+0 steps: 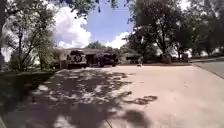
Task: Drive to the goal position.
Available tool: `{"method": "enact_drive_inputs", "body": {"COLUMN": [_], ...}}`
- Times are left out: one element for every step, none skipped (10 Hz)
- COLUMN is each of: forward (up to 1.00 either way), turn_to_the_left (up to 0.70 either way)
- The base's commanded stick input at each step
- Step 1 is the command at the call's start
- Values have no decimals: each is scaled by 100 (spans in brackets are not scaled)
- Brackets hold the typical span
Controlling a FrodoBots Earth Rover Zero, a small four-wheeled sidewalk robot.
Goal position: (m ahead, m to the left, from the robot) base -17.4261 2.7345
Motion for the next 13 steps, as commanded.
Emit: {"method": "enact_drive_inputs", "body": {"forward": [70, 70, 70, 70, 70, 70, 70, 70, 36, 0, 0, 0, 0], "turn_to_the_left": [-35, -35, -35, -35, -35, -35, -35, -35, -52, -70, -70, -70, -70]}}
